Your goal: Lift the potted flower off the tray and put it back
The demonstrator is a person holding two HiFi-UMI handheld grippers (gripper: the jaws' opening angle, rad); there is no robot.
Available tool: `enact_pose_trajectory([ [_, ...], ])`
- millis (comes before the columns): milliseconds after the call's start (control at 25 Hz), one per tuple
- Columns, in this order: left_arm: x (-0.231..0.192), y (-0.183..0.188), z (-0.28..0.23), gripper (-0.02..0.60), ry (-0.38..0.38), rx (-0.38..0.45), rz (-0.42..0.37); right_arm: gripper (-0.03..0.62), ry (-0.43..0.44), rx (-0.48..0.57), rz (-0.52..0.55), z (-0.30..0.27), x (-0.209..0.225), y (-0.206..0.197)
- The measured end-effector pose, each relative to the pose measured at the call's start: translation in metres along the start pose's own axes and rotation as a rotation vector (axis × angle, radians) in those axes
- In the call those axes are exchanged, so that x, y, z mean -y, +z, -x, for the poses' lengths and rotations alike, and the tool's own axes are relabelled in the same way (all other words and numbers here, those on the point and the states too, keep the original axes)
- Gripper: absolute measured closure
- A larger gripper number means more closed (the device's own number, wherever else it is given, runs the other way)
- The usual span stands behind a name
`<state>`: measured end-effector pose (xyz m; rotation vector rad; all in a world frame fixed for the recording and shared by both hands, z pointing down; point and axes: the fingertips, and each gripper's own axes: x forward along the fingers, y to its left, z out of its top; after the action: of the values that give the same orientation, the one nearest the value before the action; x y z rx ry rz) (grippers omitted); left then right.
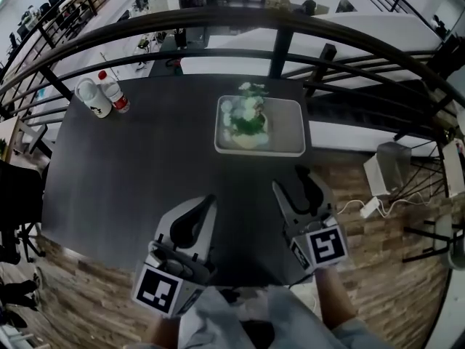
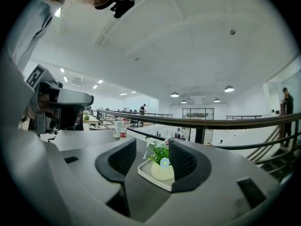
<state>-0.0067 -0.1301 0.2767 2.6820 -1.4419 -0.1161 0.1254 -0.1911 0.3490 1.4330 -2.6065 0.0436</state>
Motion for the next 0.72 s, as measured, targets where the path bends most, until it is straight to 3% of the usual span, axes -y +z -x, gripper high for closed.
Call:
enact_pose_trajectory([
  [720,-0.047,-0.019,-0.034,0.583,-0.028,-0.050,0.044,0.326,-0.005,-0.109,0.011,-0.087,0.019,-0.057],
])
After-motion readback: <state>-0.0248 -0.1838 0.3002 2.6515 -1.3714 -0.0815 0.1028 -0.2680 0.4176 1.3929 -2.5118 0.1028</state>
